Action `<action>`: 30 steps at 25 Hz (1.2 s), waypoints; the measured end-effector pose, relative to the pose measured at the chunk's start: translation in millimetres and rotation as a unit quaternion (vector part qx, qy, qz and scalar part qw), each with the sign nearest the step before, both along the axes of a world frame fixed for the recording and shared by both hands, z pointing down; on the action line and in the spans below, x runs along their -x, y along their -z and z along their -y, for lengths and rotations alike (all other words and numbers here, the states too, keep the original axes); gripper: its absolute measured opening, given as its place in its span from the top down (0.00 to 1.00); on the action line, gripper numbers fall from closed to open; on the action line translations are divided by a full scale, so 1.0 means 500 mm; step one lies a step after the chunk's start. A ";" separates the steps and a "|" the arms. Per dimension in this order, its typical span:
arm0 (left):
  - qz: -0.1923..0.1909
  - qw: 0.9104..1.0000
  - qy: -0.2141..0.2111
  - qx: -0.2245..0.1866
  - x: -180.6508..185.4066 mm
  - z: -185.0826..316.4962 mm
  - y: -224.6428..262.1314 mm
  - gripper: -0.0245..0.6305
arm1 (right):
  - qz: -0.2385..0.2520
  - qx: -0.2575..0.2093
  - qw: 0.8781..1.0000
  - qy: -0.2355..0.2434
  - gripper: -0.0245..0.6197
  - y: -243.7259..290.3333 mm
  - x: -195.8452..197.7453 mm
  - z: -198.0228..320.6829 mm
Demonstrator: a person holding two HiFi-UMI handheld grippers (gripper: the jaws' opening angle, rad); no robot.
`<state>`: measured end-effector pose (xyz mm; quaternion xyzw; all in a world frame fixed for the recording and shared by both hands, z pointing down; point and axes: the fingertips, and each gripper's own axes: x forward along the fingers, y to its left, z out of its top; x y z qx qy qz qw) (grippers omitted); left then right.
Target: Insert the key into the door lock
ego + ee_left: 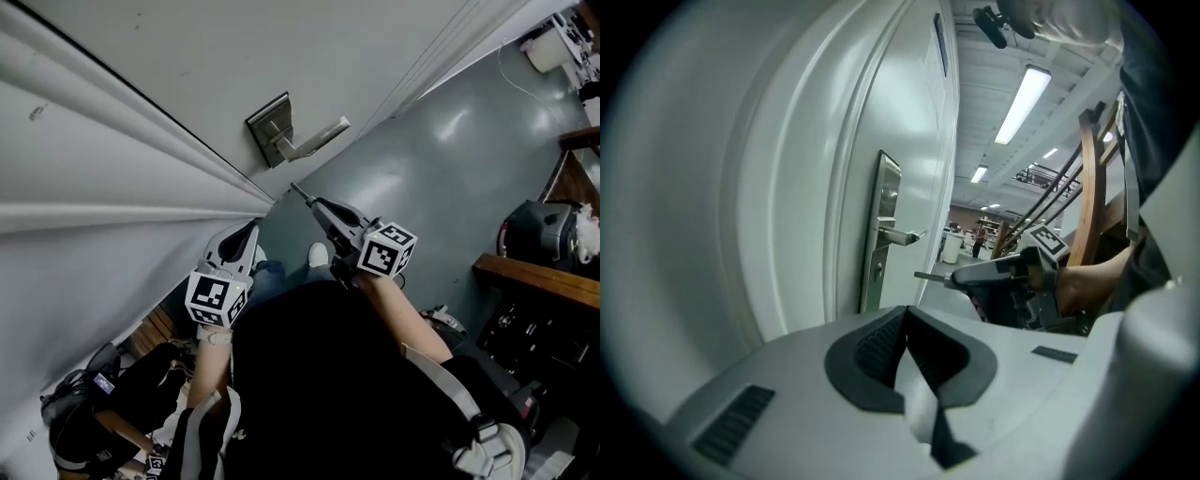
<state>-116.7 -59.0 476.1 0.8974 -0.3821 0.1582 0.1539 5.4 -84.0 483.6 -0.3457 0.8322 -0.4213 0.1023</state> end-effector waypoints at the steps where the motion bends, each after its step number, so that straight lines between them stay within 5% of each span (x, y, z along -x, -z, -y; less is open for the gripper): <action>1: 0.002 1.000 -0.006 0.004 0.001 0.005 -0.003 0.95 | 0.018 0.013 1.000 -0.008 0.91 -0.002 0.003 0.006; 10: 0.010 0.998 -0.057 0.024 -0.005 0.006 -0.015 0.95 | 0.121 0.071 0.988 -0.059 0.91 -0.034 0.016 0.054; 30: 0.034 0.997 -0.060 0.037 0.019 0.013 -0.019 0.95 | 0.241 0.146 0.955 -0.091 0.91 -0.076 0.020 0.130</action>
